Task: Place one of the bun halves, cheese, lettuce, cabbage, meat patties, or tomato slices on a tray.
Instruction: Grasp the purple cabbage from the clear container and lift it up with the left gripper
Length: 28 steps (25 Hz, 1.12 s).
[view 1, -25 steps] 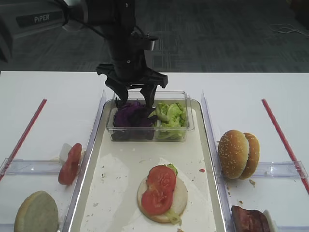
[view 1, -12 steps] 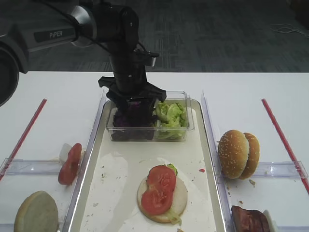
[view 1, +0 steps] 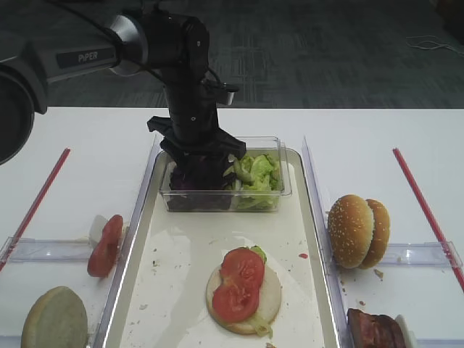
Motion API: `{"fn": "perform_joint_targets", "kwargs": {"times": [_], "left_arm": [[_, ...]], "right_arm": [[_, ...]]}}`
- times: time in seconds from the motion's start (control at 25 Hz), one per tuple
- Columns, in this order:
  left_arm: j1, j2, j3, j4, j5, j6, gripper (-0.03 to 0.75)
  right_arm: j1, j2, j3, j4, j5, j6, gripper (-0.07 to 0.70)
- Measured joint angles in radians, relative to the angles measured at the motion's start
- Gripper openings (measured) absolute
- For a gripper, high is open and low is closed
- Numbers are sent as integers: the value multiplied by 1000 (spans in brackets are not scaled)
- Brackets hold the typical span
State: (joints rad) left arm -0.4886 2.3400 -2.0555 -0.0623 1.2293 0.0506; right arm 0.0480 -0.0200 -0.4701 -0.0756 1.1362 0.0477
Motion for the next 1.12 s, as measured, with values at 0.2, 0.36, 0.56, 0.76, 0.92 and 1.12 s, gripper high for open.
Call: {"fn": "perform_joint_targets", "kwargs": {"times": [0.2,0.36,0.56,0.76,0.92,1.12], "left_arm": [[0,0,0,15,0,4,398],[0,0,0,18,0,4,349],[0,0,0,23,0,4,307],[0,0,0,36,0,4,219],[0,0,0,42,0,4,155],[0,0,-1,44,0,6,73]], "right_arm": [[0,0,0,0,0,-2,692],[0,0,0,0,0,-4,692],[0,0,0,0,0,-2,692],[0,0,0,0,0,-3,692],[0,0,0,0,0,-3,692],[0,0,0,0,0,-3,692]]}}
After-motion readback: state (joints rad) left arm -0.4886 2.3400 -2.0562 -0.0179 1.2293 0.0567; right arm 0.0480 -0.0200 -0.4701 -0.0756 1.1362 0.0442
